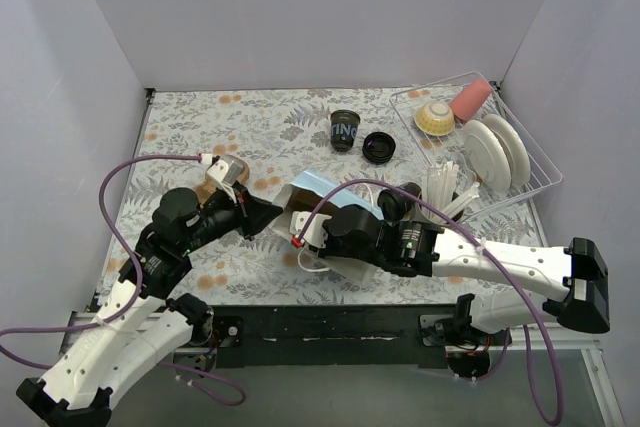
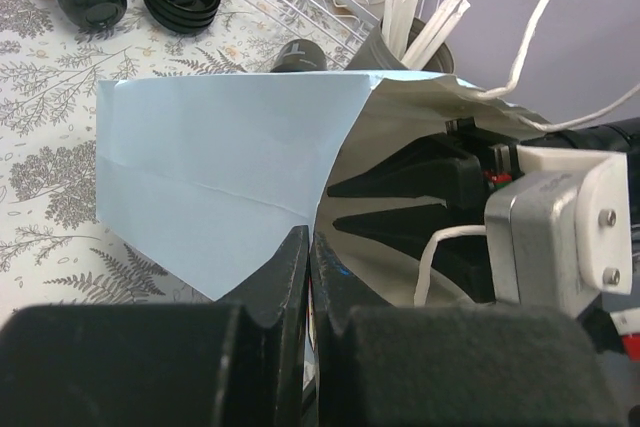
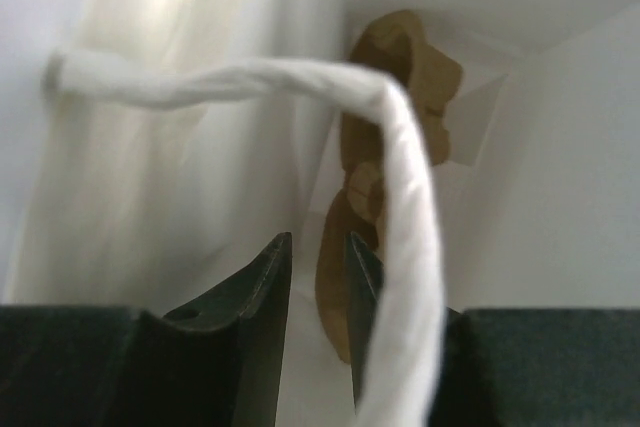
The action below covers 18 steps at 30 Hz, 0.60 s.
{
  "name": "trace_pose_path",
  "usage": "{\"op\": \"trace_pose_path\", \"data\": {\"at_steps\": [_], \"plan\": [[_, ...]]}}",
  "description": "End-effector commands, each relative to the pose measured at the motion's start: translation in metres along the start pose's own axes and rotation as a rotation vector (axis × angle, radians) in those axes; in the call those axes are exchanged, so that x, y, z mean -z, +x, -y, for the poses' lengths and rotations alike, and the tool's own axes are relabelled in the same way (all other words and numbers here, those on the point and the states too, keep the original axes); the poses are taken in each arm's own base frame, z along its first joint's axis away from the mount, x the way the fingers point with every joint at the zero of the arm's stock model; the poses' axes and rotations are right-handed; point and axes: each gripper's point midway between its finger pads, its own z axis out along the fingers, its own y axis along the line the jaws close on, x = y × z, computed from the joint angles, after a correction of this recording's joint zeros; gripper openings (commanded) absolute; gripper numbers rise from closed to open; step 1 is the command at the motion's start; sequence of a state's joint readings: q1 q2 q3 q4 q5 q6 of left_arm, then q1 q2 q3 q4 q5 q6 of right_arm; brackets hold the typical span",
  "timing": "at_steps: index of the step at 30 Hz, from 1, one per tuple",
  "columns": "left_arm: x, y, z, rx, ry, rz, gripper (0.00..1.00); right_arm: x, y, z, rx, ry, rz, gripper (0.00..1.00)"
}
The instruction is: Pack the takeout coffee
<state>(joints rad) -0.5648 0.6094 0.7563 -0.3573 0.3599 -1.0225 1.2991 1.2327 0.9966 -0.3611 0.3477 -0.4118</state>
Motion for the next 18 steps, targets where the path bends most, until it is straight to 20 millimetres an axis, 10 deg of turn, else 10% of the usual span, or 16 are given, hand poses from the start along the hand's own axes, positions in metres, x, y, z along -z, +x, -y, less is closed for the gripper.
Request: {"op": "trace_pose_path", "data": {"at_steps": [1,7,11,18], "plan": [[0.004,0.0,0.005,0.008,0.018,0.014,0.0,-0.003,-0.014,0.016,-0.036,0.063,0.061,0.36],[0.009,-0.005,0.0,0.093,-0.042,0.037,0.01,0.006,-0.025,0.028,-0.092,0.077,0.062,0.36],[0.016,-0.016,0.009,0.175,-0.044,0.049,0.3,0.018,-0.033,0.042,-0.128,0.101,0.097,0.36],[0.04,-0.06,0.034,0.187,-0.034,0.114,0.46,0.042,-0.041,0.065,-0.134,0.117,0.129,0.36]]}}
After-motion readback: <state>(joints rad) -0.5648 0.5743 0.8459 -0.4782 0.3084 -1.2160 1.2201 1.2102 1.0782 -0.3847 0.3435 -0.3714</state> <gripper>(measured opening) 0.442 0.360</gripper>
